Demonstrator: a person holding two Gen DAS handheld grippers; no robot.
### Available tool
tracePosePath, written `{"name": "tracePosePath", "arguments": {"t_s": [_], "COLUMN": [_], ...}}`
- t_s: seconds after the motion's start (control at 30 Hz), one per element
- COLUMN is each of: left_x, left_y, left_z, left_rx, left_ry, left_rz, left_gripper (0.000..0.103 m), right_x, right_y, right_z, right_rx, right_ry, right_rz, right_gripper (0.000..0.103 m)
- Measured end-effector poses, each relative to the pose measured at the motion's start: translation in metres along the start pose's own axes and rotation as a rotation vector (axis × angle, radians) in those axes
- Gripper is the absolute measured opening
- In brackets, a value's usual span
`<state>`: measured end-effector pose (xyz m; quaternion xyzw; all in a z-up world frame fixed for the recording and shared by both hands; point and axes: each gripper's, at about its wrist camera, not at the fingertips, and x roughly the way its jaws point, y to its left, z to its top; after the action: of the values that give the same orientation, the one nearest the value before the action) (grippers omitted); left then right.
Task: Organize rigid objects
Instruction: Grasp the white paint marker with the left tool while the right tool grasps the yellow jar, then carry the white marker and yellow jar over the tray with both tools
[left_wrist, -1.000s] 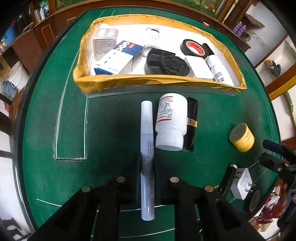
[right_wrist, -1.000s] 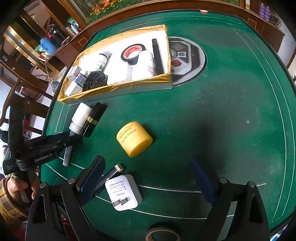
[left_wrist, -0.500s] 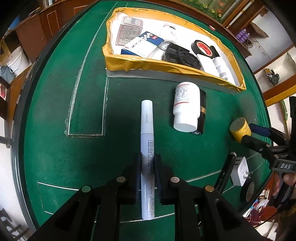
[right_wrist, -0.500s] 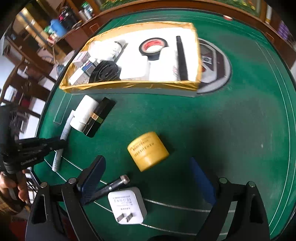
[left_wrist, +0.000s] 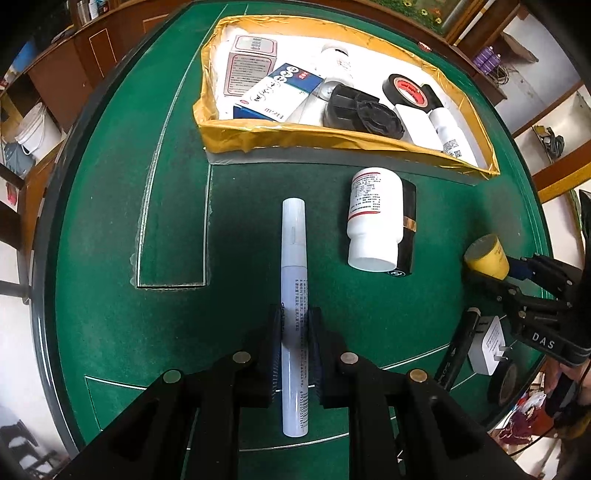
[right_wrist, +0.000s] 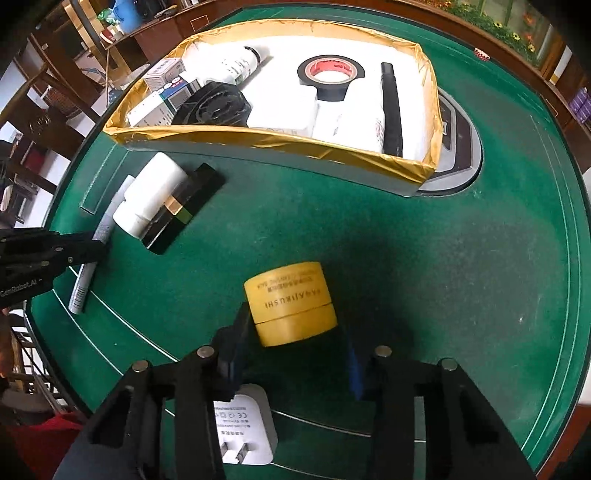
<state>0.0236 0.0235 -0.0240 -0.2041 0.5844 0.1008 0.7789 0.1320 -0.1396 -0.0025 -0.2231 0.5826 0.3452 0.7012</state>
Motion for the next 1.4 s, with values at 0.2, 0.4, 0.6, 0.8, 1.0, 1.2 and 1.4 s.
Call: {"name": "tracePosePath", "arguments": {"t_s": [0.2,0.4,0.6,0.8,1.0,1.2,1.4], "left_x": [-0.001,-0.004,-0.014,-0.033,-0.040,-0.045,-0.057], "left_y": [-0.002,-0.005,-0.010,-0.012,-0.011,-0.004,0.003], "left_z": [-0.001,-0.005,-0.003,0.011,0.023,0.020,0.018], "left_rx": [-0.001,0.003,0.013,0.022,0.030,0.036,0.024], "left_ry": [-0.006,-0.017,-0.045,-0.086,-0.088,-0.072,-0.090], "left_rz": [0.015,0.007,-0.004,-0.016,-0.021,-0.032,-0.042], "left_gripper": [0.015,0.014,0.014,0.014,0.014,0.014,0.014], "right_x": [-0.007,-0.013,-0.021,-0.034,-0.040,-0.040,-0.041], "right_y": [0.001,0.001,-0.001,-0.003,0.000,0.007,0.009], "right_z": [0.001,0.005,0.005,0.007,0.010,0.010,0.013], "right_rx": [-0.007,-0.006,-0.002,0.000,0.006,0.016,0.023], "right_ry": [-0.024,-0.045,-0.065,-0.096,-0.117,-0.125,-0.134], "right_rz": [0.015,0.028,0.036,0.046,0.051,0.059,0.066], "right_gripper": [0.042,0.042,0.042,0.042,0.042,0.042,0.042]}}
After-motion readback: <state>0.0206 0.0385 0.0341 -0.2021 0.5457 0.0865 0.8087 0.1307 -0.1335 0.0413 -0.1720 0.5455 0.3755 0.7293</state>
